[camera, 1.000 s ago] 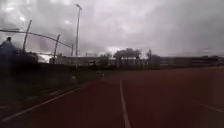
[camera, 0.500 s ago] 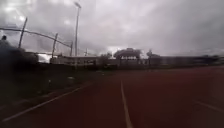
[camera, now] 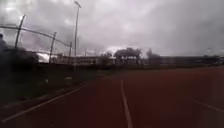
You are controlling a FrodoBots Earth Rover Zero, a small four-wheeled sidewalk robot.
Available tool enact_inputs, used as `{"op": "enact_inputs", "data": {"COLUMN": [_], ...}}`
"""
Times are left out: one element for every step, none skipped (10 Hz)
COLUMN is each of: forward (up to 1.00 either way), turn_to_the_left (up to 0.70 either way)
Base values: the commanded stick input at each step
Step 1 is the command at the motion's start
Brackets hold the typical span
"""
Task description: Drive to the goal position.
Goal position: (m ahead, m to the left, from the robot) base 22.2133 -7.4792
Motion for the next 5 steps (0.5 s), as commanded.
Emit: {"op": "enact_inputs", "data": {"forward": [0.5, 0.5, 0.5, 0.5, 0.5], "turn_to_the_left": [0.0, 0.0, 0.0, 0.0, 0.0]}}
